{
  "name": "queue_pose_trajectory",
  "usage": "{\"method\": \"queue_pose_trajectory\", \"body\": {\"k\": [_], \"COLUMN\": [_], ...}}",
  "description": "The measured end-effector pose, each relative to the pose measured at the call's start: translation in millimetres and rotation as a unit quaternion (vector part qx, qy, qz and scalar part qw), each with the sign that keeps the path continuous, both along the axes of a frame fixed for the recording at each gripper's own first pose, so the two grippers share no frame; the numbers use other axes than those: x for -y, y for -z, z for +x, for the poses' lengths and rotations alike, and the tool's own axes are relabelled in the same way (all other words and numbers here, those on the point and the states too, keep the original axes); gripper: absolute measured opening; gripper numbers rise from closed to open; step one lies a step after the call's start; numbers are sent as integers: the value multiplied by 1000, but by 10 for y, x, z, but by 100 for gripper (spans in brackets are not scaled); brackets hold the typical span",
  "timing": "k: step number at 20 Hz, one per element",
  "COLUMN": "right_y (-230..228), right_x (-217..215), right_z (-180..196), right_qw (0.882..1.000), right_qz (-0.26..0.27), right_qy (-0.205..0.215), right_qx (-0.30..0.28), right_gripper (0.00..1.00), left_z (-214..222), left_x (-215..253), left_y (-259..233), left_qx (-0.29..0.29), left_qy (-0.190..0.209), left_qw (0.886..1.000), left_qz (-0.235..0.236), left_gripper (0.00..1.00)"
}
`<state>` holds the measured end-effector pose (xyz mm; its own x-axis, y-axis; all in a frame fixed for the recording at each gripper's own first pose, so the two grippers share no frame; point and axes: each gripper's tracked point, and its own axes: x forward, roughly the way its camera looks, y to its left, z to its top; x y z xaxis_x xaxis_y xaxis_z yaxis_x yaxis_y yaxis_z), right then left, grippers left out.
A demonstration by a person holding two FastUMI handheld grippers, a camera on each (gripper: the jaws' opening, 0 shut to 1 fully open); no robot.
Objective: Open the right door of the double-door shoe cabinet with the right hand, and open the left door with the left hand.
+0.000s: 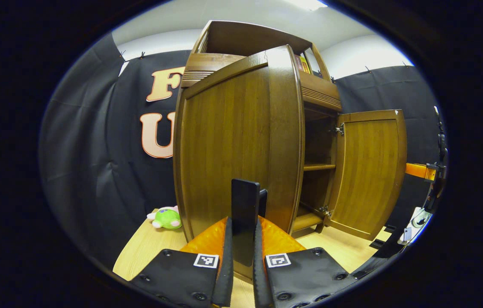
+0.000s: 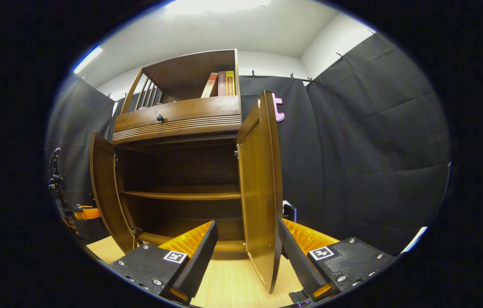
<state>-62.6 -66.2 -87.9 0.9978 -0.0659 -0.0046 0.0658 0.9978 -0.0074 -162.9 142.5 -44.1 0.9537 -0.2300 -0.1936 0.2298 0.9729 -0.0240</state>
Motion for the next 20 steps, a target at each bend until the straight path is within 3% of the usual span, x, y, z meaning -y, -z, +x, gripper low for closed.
{"method": "queue_pose_trajectory", "body": {"k": [4, 11, 15, 20], "right_y": [17, 20, -15, -15], "right_x": [-138, -413, -535, -605], "right_z": [39, 57, 72, 66], "right_qw": [1000, 999, 999, 999], "right_qz": [1, 4, 2, 4], "right_qy": [-10, -33, -42, -44], "right_qx": [-3, -7, -6, -4], "right_gripper": [99, 99, 99, 99], "left_z": [-108, -284, -321, -357], "left_x": [-250, -974, -1153, -1348], "left_y": [-36, -109, -87, -105], "left_qx": [3, 14, 1, -1], "left_qy": [-22, -88, -83, -98], "left_qw": [1000, 995, 997, 995], "left_qz": [15, 39, -1, 13], "left_gripper": [25, 12, 12, 12]}}
